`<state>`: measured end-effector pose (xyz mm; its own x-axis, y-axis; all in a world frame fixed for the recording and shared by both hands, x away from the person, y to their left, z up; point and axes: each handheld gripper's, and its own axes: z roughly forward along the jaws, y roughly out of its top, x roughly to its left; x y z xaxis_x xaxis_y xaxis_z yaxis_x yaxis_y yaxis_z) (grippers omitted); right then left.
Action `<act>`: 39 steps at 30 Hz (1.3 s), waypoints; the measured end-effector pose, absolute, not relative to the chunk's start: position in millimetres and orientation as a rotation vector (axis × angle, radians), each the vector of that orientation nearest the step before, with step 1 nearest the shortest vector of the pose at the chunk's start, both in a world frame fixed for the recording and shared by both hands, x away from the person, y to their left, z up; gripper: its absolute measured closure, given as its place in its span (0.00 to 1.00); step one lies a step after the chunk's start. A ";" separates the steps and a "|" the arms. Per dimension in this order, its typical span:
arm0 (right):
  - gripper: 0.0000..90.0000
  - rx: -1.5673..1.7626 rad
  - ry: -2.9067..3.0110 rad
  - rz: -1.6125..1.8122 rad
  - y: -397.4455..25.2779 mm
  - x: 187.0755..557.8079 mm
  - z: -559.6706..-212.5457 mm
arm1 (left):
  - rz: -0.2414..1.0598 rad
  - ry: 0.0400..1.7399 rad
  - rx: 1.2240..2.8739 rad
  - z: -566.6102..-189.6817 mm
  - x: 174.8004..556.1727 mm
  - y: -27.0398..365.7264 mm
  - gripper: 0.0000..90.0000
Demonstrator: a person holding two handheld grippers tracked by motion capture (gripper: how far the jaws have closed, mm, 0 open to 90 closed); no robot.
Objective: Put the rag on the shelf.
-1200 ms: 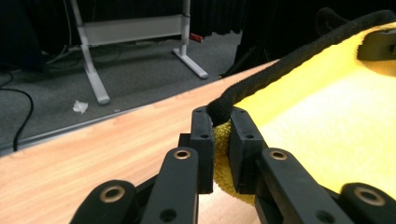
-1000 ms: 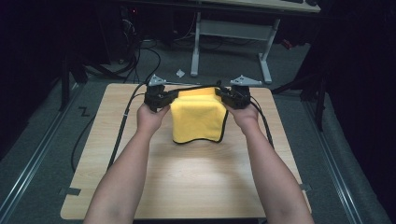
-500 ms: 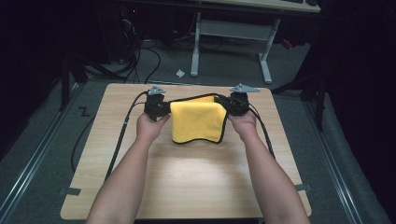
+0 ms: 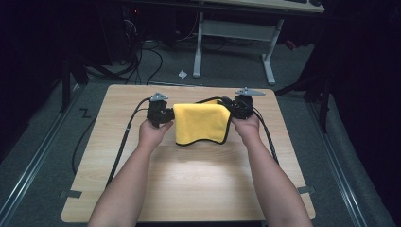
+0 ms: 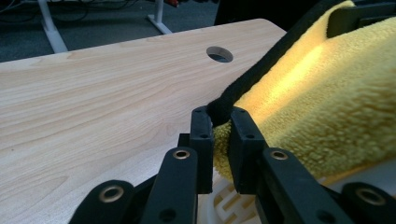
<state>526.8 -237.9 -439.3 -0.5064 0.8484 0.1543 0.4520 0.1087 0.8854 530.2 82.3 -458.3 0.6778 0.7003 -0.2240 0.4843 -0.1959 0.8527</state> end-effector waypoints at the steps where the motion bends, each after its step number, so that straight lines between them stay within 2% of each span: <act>1: 0.68 1.272 1.995 1.361 -238.2 526.6 -438.6 | 0.253 0.937 1.846 -458.0 530.3 82.5 0.88; 5: 0.65 1.262 1.984 1.327 -238.4 526.7 -434.6 | 0.239 0.963 1.848 -458.6 531.8 84.2 0.83; 20: 0.50 1.285 1.921 1.306 -245.2 527.6 -421.9 | 0.266 0.979 1.859 -455.4 530.6 86.0 0.82; 27: 0.49 1.279 1.912 1.284 -246.6 527.4 -419.5 | 0.287 0.992 1.852 -452.9 530.7 90.6 0.81; 39: 0.53 1.261 1.883 1.245 -260.2 513.7 -425.5 | 0.355 1.033 1.822 -454.3 519.3 112.8 0.72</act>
<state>513.7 -260.2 -425.5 -0.4097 0.9109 0.0498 0.4024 0.1314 0.9060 519.3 112.8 -454.3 0.5969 0.7783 -0.1949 0.4941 -0.1652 0.8536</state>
